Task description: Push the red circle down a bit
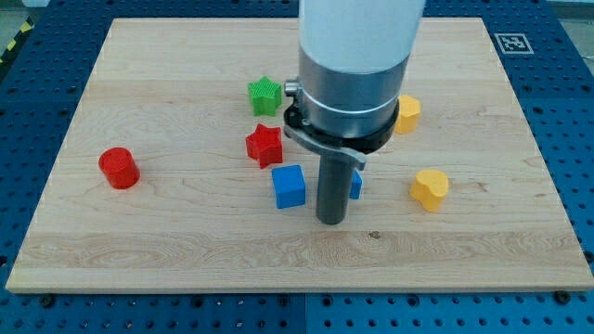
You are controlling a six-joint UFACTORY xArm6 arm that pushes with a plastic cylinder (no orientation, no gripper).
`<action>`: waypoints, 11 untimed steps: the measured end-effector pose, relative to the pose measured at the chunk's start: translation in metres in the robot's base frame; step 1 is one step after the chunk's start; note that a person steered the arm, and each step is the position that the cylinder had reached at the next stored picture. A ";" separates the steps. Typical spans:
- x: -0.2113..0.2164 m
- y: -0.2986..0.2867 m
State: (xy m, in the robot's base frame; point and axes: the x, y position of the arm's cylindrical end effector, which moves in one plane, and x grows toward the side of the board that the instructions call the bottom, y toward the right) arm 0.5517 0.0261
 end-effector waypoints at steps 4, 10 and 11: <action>0.009 -0.233; -0.094 -0.285; -0.084 -0.281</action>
